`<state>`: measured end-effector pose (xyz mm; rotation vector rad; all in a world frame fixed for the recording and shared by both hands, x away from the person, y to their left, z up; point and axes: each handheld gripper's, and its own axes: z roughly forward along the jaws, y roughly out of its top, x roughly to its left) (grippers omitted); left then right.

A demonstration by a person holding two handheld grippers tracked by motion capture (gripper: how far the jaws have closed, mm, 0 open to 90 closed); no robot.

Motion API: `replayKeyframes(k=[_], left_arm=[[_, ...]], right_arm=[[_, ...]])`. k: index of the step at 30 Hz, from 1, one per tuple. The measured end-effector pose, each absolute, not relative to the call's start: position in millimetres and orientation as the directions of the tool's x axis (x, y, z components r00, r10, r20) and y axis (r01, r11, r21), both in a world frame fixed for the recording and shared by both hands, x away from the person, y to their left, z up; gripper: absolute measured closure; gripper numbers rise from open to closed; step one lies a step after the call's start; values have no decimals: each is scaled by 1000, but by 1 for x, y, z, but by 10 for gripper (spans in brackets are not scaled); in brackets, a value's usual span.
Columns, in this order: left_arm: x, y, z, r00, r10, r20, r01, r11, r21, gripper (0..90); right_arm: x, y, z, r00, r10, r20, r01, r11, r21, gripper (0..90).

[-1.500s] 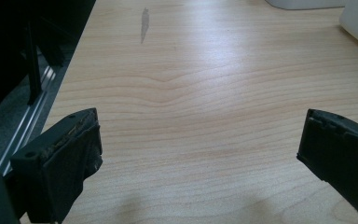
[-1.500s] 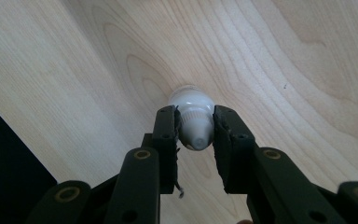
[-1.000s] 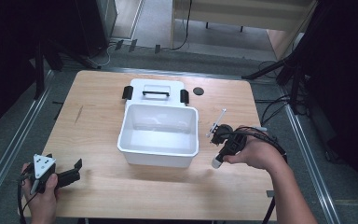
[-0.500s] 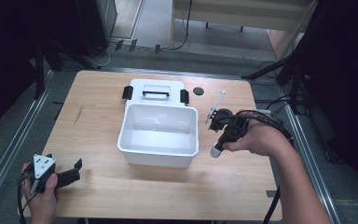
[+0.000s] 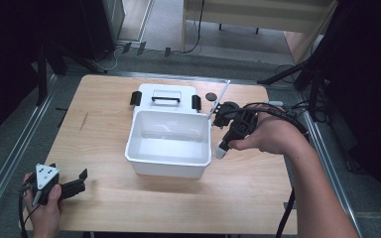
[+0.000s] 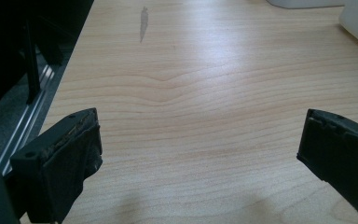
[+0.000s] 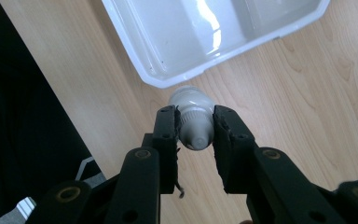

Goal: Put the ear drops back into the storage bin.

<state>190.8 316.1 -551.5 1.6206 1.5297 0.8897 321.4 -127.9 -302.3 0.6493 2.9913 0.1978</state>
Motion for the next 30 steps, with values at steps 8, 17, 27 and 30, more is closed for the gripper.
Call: replayKeyframes(k=[8, 17, 27, 30], left_arm=[[191, 316, -551, 60, 998, 4, 497, -33, 867, 0], [191, 316, -551, 61, 998, -2, 501, -28, 865, 0], [191, 316, -551, 59, 998, -2, 499, -28, 866, 0], [191, 316, -551, 60, 998, 0, 499, -30, 866, 0]], right_arm=[[323, -105, -306, -923, 383, -38, 374, 916, 143, 719], [328, -91, -322, -930, 367, -25, 361, 923, 132, 719], [333, -85, -348, -934, 357, -8, 354, 928, 115, 719], [333, -84, -355, -932, 363, -3, 360, 926, 114, 719]])
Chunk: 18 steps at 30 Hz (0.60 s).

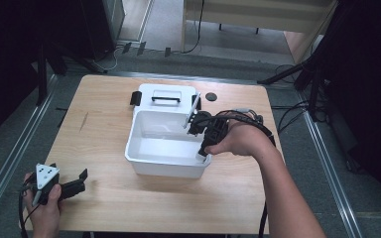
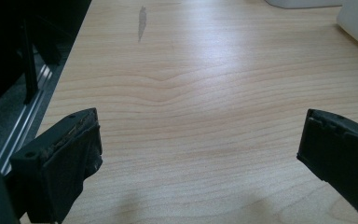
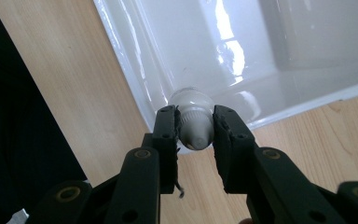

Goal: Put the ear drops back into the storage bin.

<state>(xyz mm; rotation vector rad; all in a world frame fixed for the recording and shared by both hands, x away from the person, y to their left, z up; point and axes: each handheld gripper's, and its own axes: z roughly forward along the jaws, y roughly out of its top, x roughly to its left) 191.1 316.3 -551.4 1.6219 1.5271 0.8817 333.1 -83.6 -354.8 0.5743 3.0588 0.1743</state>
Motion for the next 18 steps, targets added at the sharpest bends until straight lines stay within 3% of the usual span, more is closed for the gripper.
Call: replayKeyframes(k=[18], left_arm=[[191, 316, -552, 60, 998, -4, 498, -26, 867, 0]], right_arm=[[337, -66, -402, -933, 361, 16, 361, 930, 75, 719]])
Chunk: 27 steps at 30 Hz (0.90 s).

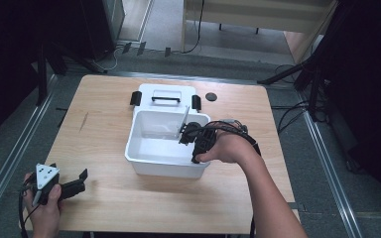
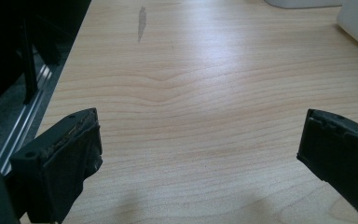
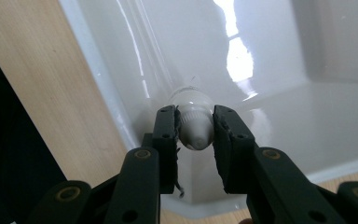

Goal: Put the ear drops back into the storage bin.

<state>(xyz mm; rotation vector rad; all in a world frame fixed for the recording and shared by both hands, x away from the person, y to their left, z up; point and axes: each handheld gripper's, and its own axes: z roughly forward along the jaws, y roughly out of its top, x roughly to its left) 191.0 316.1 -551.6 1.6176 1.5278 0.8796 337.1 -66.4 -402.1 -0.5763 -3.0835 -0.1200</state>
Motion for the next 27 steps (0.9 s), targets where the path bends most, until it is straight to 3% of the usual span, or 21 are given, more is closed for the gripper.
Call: replayKeyframes(k=[27], left_arm=[[191, 316, -551, 63, 998, -2, 502, -30, 864, 0]], right_arm=[[345, -55, -433, -925, 378, 25, 378, 926, 14, 717]])
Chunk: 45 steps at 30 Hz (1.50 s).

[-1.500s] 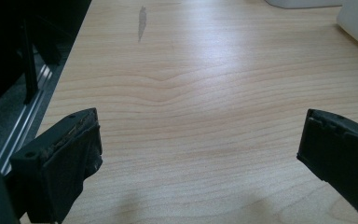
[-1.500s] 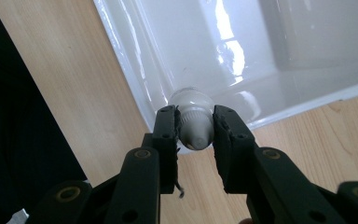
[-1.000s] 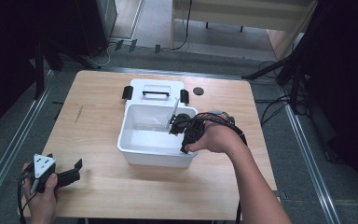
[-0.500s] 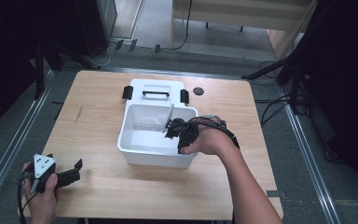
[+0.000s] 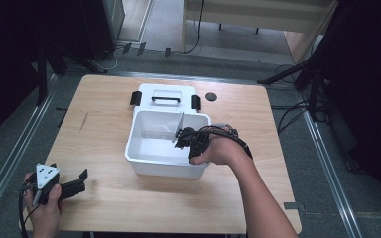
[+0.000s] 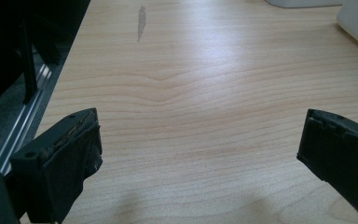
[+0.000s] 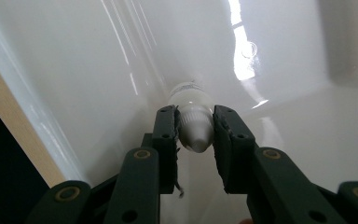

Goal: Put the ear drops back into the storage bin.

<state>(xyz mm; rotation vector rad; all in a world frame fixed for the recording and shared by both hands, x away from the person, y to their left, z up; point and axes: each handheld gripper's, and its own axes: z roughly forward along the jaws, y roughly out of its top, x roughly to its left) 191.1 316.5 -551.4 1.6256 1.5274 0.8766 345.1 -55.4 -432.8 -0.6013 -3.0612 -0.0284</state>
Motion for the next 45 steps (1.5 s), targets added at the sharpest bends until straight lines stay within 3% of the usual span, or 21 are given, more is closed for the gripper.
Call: replayKeyframes(k=[23, 36, 45], left_arm=[[191, 316, -551, 63, 998, -4, 502, -28, 864, 0], [191, 316, -552, 63, 998, -4, 502, -28, 864, 0], [192, 316, -552, 61, 998, -4, 501, -27, 865, 0]], right_arm=[[347, -56, -434, -928, 371, 11, 372, 928, 27, 735], [345, -58, -429, -922, 385, 36, 386, 921, 48, 666], [343, -63, -416, -913, 407, 15, 407, 910, 74, 560]])
